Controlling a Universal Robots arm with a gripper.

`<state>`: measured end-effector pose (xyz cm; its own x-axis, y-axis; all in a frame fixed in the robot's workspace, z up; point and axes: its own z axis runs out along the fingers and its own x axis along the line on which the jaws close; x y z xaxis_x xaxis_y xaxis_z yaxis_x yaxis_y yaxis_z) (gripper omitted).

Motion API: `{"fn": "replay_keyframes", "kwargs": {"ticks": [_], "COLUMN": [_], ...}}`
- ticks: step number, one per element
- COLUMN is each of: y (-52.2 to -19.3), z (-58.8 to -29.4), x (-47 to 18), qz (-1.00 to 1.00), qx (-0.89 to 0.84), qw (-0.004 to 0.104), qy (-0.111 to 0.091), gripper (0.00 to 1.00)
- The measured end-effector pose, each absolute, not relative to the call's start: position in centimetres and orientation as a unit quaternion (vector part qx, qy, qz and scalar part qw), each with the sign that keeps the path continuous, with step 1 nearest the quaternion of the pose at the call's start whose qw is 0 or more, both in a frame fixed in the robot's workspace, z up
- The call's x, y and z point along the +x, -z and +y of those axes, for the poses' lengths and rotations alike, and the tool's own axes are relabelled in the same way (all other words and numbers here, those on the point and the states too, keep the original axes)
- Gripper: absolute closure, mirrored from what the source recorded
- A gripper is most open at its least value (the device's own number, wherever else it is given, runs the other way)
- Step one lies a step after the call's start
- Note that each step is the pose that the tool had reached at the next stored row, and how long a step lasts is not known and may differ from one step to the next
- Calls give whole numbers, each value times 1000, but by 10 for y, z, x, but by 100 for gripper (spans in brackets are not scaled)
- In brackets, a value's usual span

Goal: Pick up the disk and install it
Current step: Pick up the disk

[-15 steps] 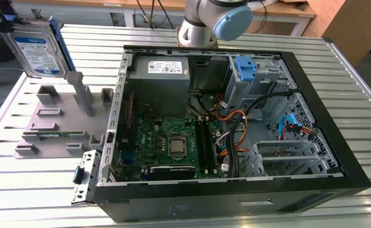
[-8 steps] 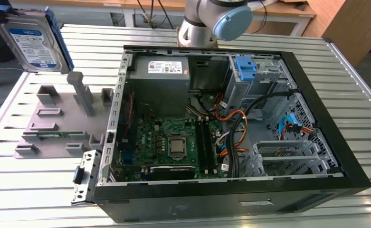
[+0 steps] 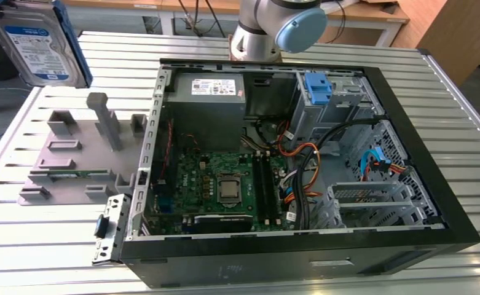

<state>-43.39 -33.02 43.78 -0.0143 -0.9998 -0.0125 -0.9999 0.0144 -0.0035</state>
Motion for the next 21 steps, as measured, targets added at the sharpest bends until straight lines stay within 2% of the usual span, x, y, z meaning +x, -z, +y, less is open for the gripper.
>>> {"fn": "replay_keyframes", "kwargs": {"ticks": [21], "y": [-482], "z": [-329], "x": [-434], "qz": [712], "qx": [-702], "qw": [6], "qy": [-3], "gripper": [64]}}
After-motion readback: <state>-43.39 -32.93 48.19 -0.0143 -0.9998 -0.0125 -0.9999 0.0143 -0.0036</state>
